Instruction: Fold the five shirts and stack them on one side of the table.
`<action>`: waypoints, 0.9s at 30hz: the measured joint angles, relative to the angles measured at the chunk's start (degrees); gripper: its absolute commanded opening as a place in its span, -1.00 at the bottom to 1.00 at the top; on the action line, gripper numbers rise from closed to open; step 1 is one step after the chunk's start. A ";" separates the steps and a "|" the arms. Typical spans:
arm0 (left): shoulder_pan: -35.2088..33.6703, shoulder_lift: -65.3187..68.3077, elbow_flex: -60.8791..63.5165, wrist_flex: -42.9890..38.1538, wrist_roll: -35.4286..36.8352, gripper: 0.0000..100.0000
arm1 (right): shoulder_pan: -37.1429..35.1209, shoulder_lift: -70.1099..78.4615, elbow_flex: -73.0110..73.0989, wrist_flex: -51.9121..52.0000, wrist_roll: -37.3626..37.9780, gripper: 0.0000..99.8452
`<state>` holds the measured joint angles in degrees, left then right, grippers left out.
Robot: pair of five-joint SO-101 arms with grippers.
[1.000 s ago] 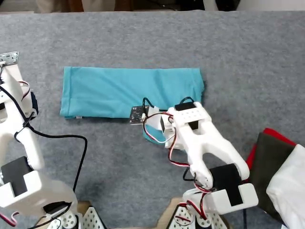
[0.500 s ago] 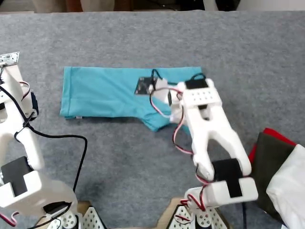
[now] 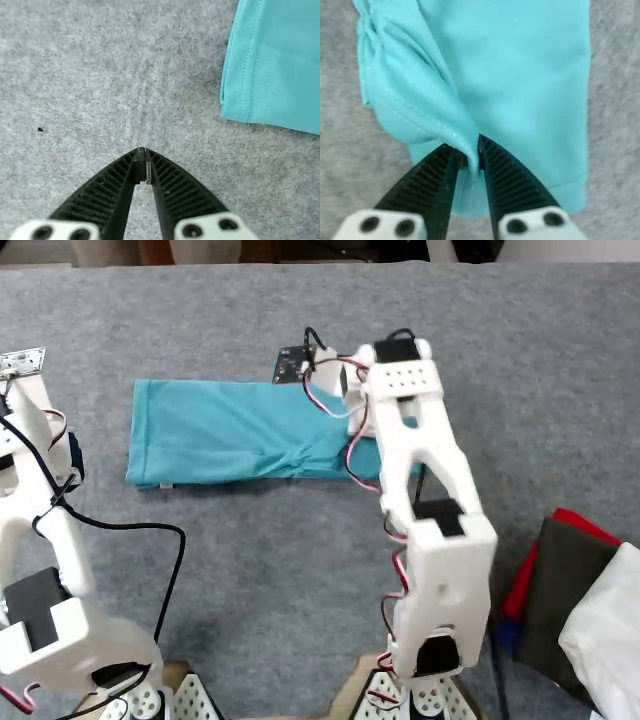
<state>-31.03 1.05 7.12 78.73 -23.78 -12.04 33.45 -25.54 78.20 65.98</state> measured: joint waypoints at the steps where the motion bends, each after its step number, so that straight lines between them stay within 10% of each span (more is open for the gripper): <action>1: 0.00 0.00 0.00 -0.35 0.00 -0.96 | 0.00 2.20 -3.08 0.97 0.53 -0.99; 12: 3.16 0.00 0.00 -1.23 0.09 -0.96 | 0.18 15.12 -28.75 7.38 1.23 -0.27; 17: 4.48 0.00 0.00 -1.23 0.09 -0.96 | 0.18 15.21 -36.13 14.77 1.23 -0.39; 23: 4.57 0.00 0.00 -1.23 0.09 -0.94 | 0.18 15.12 -42.29 22.68 -0.18 -0.99; 27: 4.66 0.00 -1.85 -2.73 2.99 -0.58 | 0.62 15.12 -42.55 23.30 -7.82 -0.97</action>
<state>-26.37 1.05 5.27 76.00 -20.79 -11.43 48.57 -68.09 101.49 58.15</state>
